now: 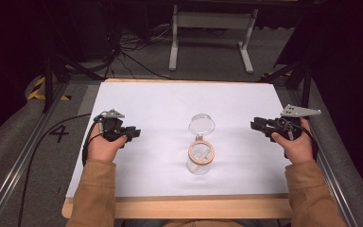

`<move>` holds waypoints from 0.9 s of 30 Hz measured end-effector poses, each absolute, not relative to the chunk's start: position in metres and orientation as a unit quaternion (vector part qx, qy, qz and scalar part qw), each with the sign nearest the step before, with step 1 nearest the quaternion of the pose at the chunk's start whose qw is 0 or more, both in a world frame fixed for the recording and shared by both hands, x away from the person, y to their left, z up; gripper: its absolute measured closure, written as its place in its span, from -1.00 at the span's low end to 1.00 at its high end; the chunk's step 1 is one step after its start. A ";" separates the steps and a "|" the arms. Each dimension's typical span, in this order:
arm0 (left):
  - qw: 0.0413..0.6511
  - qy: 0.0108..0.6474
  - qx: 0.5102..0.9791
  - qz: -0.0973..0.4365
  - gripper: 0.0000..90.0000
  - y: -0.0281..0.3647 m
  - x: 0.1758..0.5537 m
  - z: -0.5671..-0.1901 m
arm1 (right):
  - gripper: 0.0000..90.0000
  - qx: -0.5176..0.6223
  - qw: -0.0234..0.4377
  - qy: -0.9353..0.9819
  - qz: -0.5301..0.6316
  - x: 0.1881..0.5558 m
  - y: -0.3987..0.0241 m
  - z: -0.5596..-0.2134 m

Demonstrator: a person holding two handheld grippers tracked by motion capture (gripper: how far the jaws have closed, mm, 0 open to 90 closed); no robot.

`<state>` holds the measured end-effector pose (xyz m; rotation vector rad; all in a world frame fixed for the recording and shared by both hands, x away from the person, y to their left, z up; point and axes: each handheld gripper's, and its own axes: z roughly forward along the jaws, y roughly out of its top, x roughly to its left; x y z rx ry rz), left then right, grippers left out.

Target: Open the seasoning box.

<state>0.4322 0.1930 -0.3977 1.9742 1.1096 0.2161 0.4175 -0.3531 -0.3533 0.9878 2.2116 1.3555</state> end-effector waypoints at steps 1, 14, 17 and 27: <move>0.417 0.446 0.787 0.085 0.50 0.194 0.434 -0.402 | 0.50 0.357 0.182 0.784 0.475 0.419 -0.356 -0.357; 0.395 0.420 0.811 0.101 0.36 0.193 0.448 -0.433 | 0.26 0.415 0.209 0.794 0.393 0.442 -0.380 -0.410; 0.394 0.401 0.820 0.104 0.27 0.190 0.451 -0.439 | 0.21 0.418 0.213 0.798 0.380 0.446 -0.382 -0.422; 0.400 0.379 0.827 0.109 0.07 0.183 0.452 -0.446 | 0.17 0.421 0.219 0.790 0.388 0.450 -0.381 -0.440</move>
